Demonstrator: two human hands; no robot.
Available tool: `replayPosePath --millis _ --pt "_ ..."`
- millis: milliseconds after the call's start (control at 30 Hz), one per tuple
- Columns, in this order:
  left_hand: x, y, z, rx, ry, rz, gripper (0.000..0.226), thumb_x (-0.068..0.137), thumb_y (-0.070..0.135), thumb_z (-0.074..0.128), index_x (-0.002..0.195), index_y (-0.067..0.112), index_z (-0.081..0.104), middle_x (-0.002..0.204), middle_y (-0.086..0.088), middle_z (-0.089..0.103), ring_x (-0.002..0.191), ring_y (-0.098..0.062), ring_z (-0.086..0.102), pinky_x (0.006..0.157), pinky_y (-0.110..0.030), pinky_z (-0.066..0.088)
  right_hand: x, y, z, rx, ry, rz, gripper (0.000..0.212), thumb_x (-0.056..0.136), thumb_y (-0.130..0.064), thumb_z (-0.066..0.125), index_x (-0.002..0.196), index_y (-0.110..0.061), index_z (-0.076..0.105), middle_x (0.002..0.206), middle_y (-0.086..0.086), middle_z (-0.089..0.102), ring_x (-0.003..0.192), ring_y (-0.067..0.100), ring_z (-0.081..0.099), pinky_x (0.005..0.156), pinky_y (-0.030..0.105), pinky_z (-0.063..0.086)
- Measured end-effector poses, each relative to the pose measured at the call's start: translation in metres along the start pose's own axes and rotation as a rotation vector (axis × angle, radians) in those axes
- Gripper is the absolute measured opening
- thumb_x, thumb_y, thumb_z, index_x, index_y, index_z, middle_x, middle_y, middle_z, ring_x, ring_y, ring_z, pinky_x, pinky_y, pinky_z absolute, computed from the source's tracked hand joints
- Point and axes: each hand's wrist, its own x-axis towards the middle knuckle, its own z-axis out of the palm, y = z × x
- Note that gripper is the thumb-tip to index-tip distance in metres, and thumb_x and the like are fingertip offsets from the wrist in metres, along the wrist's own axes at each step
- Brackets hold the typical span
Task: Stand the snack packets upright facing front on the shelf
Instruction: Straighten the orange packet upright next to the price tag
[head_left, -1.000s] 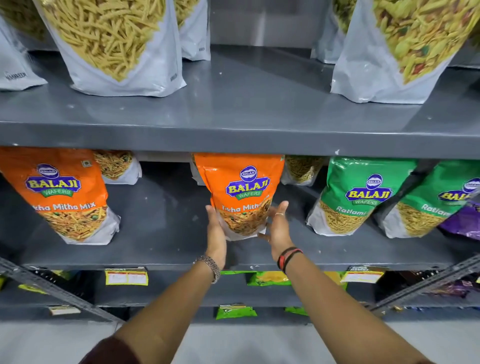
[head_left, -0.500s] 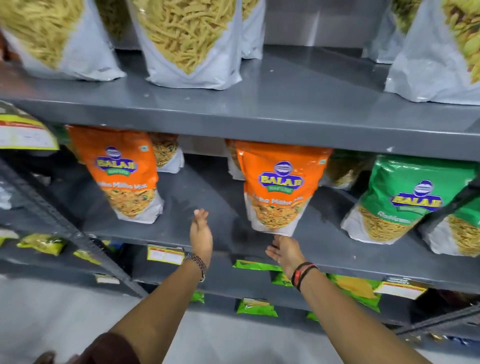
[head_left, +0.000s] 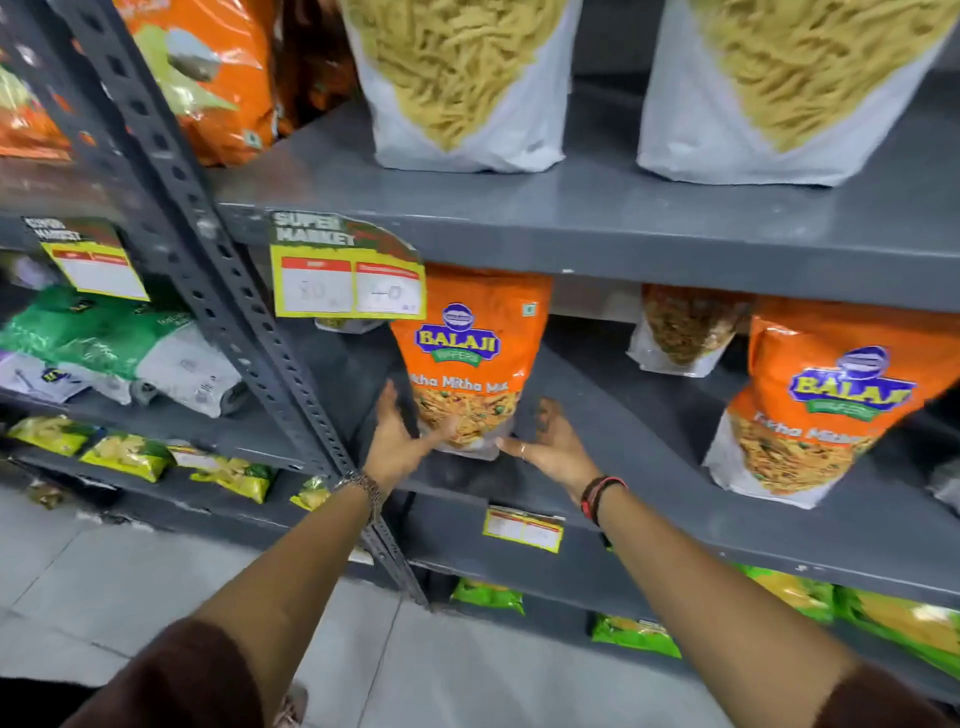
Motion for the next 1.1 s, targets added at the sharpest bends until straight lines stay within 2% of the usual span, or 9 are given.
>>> replayPosePath --millis 133,300,367,433,500,733,867,1000,1100 --pt "0.031 0.002 -0.018 -0.037 -0.159 0.047 0.096 0.068 0.027 0.078 0.144 0.011 0.023 0.148 -0.011 0.041 0.137 -0.026 0.036 0.111 -0.050 0.034 0.022 -0.004 0.036 -0.030 0.100 -0.074 0.073 0.073 -0.017 0.077 0.132 -0.009 0.035 0.134 0.008 0.051 0.126 0.025 0.047 0.095 0.032 0.042" --pt "0.050 0.000 -0.021 -0.108 -0.189 -0.015 0.099 0.068 0.012 0.079 0.146 0.007 0.018 0.149 -0.014 0.037 0.137 -0.028 0.037 0.109 -0.049 0.037 0.033 -0.001 0.052 -0.012 0.248 -0.088 0.064 0.073 -0.013 0.076 0.127 -0.007 0.043 0.129 0.011 0.058 0.119 0.027 0.054 0.095 0.035 0.045" --pt "0.053 0.000 -0.020 -0.133 -0.174 0.007 0.097 0.067 0.010 0.079 0.144 0.006 0.021 0.145 -0.012 0.043 0.133 -0.026 0.042 0.103 -0.042 0.045 0.037 -0.001 0.053 -0.052 0.267 -0.093 0.063 0.074 -0.013 0.075 0.128 -0.007 0.044 0.130 0.012 0.058 0.121 0.027 0.053 0.096 0.034 0.044" --pt "0.055 0.003 -0.019 -0.145 -0.164 0.061 0.086 0.065 0.010 0.081 0.136 0.007 0.031 0.132 -0.006 0.053 0.123 -0.024 0.051 0.081 -0.022 0.055 0.041 -0.002 0.051 -0.069 0.282 -0.094 0.062 0.075 -0.014 0.074 0.128 -0.008 0.044 0.131 0.011 0.057 0.121 0.027 0.052 0.094 0.031 0.043" --pt "0.055 0.004 -0.018 -0.148 -0.154 0.096 0.079 0.064 0.010 0.081 0.129 0.009 0.035 0.121 -0.001 0.056 0.113 -0.019 0.055 0.063 -0.010 0.051 0.046 -0.003 0.050 -0.071 0.293 -0.087 0.062 0.075 -0.013 0.074 0.129 -0.008 0.044 0.132 0.011 0.057 0.122 0.028 0.052 0.096 0.033 0.043" --pt "0.063 0.005 -0.015 -0.155 -0.134 0.107 0.080 0.064 0.011 0.081 0.130 0.011 0.036 0.132 -0.005 0.053 0.112 -0.013 0.052 0.075 -0.016 0.047 0.054 -0.004 0.047 -0.043 0.265 -0.075 0.064 0.075 -0.013 0.074 0.131 -0.010 0.043 0.135 0.011 0.054 0.127 0.031 0.048 0.105 0.051 0.042" --pt "0.047 -0.012 -0.012 -0.095 -0.068 0.062 0.075 0.068 0.012 0.079 0.132 0.010 0.039 0.135 -0.007 0.050 0.120 -0.015 0.046 0.092 -0.032 0.047 0.043 0.007 0.033 -0.113 0.219 -0.035 0.068 0.074 -0.009 0.074 0.132 -0.007 0.041 0.138 0.011 0.051 0.129 0.027 0.046 0.108 0.045 0.040" --pt "0.009 -0.030 0.011 -0.074 0.107 0.040 0.026 0.074 0.001 0.071 0.096 0.005 0.057 0.097 -0.012 0.062 0.089 -0.019 0.056 0.077 -0.026 0.051 0.008 0.039 -0.009 -0.130 0.320 -0.029 0.049 0.076 -0.003 0.070 0.122 0.000 0.051 0.126 0.018 0.060 0.121 0.028 0.055 0.105 0.034 0.042" --pt "-0.014 -0.030 0.042 -0.158 0.117 -0.067 0.027 0.082 -0.005 0.058 0.108 -0.008 0.054 0.113 -0.027 0.061 0.095 -0.029 0.058 0.074 -0.018 0.049 -0.028 0.069 -0.058 -0.077 0.458 -0.012 0.030 0.079 0.008 0.063 0.108 0.008 0.058 0.112 0.027 0.066 0.109 0.034 0.063 0.102 0.039 0.046"
